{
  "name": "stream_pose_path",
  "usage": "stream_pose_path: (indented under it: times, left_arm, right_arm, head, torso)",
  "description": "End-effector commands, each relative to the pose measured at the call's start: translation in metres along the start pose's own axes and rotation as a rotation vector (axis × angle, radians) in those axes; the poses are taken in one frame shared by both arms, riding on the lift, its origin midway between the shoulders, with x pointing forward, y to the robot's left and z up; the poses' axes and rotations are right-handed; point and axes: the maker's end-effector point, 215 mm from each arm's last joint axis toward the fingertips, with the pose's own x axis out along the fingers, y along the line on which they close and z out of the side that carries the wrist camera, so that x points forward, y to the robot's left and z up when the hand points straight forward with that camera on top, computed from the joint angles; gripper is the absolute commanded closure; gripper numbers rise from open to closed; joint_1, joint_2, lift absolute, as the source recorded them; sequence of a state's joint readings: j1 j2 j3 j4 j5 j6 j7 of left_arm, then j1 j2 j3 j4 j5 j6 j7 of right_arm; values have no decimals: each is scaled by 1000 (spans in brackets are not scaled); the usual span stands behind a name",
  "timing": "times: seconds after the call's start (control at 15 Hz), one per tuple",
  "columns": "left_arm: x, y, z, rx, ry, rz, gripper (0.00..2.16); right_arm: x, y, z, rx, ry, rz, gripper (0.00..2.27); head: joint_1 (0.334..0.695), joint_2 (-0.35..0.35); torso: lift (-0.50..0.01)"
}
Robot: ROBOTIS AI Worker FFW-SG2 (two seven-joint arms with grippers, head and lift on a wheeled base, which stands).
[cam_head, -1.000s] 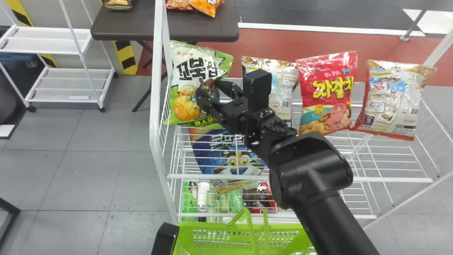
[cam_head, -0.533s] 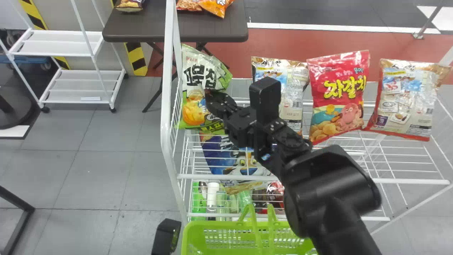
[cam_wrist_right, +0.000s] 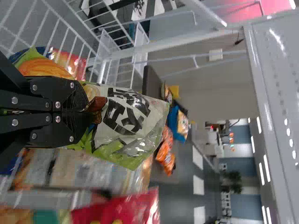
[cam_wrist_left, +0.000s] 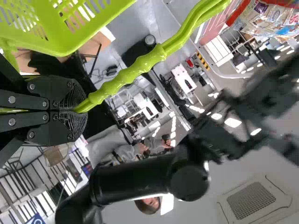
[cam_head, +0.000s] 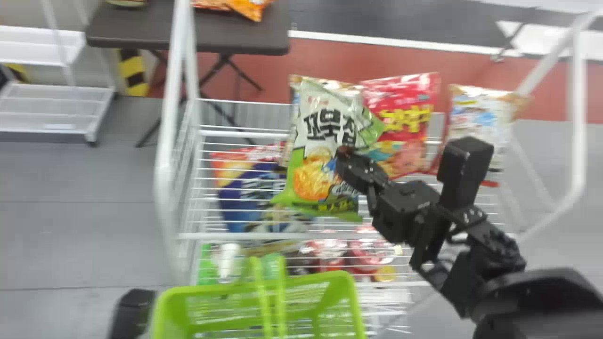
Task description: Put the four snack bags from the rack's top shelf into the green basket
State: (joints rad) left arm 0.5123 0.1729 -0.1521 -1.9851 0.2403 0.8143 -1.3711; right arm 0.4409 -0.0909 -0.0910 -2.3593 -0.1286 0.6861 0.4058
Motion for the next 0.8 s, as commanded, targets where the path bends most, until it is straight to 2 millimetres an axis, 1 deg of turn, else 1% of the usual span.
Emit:
stream_pose_path:
  times: [0.0, 0.13, 0.2, 0.27, 0.33, 0.4, 0.47, 0.6, 0.73]
  left_arm:
    - [2, 2, 1, 9, 7, 8, 1578]
    - [6, 1, 1, 13, 8, 7, 1578]
    - [8, 0, 1, 12, 10, 5, 1578]
    - [9, 0, 0, 9, 10, 8, 1578]
    - [9, 0, -2, 6, 8, 8, 1578]
    - [9, -1, -2, 6, 8, 8, 1578]
    - [9, -1, -2, 4, 6, 9, 1578]
    - [10, -1, -4, 0, 3, 7, 1578]
    - [12, -2, -3, 3, 1, 5, 1578]
  right_arm:
    - [-57, -29, -19, 54, 63, -45, 2037]
    - [-92, -31, -38, 128, 122, -42, 2037]
    - [-105, -29, -50, 164, 162, -37, 2037]
    - [-113, -21, -69, 207, 226, -16, 2037]
    - [-122, -9, -92, 272, 307, 15, 2037]
    - [-136, 10, -120, 365, 403, 58, 2037]
    - [-147, 26, -139, 432, 469, 95, 2037]
    - [-162, 60, -165, 524, 558, 175, 2037]
    - [-161, 73, -176, 541, 584, 207, 2037]
  head:
    - [695, -350]
    - [695, -350]
    - [695, -350]
    - [695, -350]
    - [695, -350]
    - [695, -350]
    - [695, -350]
    - [695, -350]
    - [695, -350]
  torso:
    - [0]
    - [0]
    - [0]
    - [0]
    - [0]
    - [0]
    - [0]
    - [0]
    - [0]
